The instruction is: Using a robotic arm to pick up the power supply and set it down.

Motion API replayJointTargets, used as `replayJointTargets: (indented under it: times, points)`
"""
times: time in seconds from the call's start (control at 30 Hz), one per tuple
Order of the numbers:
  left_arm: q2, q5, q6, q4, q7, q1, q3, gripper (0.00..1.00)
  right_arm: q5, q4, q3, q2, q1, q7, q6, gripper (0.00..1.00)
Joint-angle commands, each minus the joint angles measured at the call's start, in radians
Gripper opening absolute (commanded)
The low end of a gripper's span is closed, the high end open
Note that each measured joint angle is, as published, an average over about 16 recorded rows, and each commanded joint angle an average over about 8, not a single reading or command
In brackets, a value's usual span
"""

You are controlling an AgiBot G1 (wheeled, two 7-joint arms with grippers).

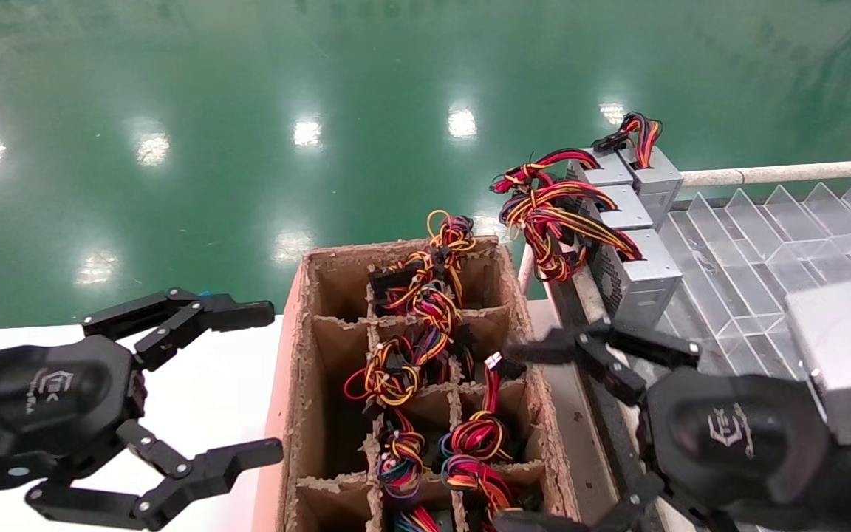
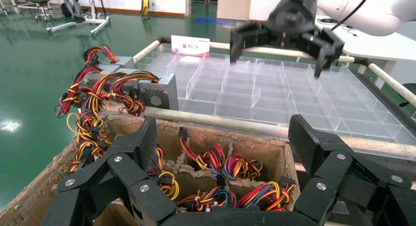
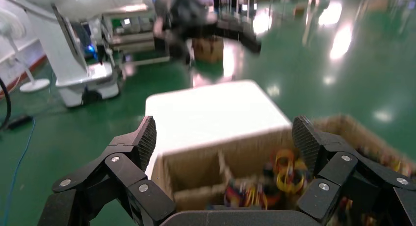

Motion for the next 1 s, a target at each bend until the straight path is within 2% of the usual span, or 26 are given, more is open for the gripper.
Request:
replayJointTargets:
  times: [0.03,0.27,0.3,0.33,0.53,0.6,1.0]
  points:
    - [0.0,0.0,0.0,0.0,0.0,0.0,0.0,0.0,-0.011,0.001,-0.007,0.01,0.002,0.013,-0.005,1.0]
    - [0.0,0.0,0.0,0.0,0.0,0.0,0.0,0.0,-0.155,0.001,-0.081,-0.015,0.036,0.033,-0.006,1.0]
    - [0.0,0.0,0.0,0.0,0.0,0.0,0.0,0.0,-0.175,-0.007,-0.091,-0.021,0.039,0.03,-0.005,0.94]
    - [0.0,0.0,0.0,0.0,0.0,0.0,0.0,0.0,-0.193,-0.016,-0.1,-0.028,0.042,0.025,-0.005,0.86]
    - [0.0,0.0,0.0,0.0,0.0,0.0,0.0,0.0,-0.262,-0.088,-0.137,-0.065,0.057,-0.003,-0.013,0.12]
    - [0.0,0.0,0.0,0.0,0.0,0.0,0.0,0.0,-0.273,-0.109,-0.146,-0.075,0.064,-0.007,-0.02,0.0]
    - [0.0,0.0,0.0,0.0,0.0,0.0,0.0,0.0,-0.296,-0.209,-0.181,-0.118,0.084,-0.023,-0.036,0.0]
